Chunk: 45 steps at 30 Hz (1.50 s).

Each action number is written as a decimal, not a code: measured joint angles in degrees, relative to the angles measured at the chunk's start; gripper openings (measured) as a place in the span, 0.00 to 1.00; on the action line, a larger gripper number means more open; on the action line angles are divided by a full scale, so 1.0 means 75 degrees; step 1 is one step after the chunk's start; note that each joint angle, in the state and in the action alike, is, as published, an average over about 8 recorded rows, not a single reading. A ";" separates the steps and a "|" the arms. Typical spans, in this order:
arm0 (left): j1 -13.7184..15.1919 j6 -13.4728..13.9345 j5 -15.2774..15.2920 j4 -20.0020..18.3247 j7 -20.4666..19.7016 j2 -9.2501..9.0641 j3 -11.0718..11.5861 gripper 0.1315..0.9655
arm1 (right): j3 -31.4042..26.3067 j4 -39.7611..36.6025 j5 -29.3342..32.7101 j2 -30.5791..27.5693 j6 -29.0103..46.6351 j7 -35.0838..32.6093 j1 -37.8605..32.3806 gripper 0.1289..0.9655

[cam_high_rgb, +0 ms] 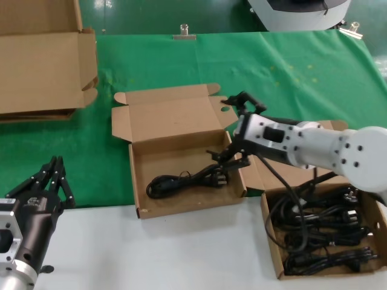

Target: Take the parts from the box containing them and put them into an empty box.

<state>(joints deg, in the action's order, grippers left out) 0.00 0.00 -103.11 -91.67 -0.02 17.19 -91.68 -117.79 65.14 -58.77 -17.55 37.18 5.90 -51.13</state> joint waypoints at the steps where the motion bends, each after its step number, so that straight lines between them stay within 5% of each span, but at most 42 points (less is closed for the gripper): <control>1: 0.0000 0.0000 0.0000 0.0000 0.0000 0.0000 0.0000 0.05 | 0.0081 0.0169 0.0047 -0.0078 0.0009 0.0106 0.0082 0.65; 20: 0.0000 0.0000 0.0000 0.0000 0.0000 0.0000 0.0000 0.09 | 0.0598 0.1015 -0.0090 -0.0498 -0.0077 0.0442 0.0622 0.97; 36: 0.0000 0.0000 0.0000 0.0000 0.0000 0.0000 0.0000 0.24 | 0.1150 0.1497 -0.1203 -0.0393 -0.1010 0.0205 0.1806 1.00; 45: 0.0000 0.0000 0.0000 0.0000 0.0000 0.0000 0.0000 0.45 | 0.1504 0.1806 -0.1917 -0.0326 -0.1607 0.0055 0.2567 1.00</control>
<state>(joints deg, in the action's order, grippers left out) 0.00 0.00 -103.12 -91.67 -0.01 17.19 -91.68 -106.51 78.69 -73.15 -20.00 25.12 6.31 -31.88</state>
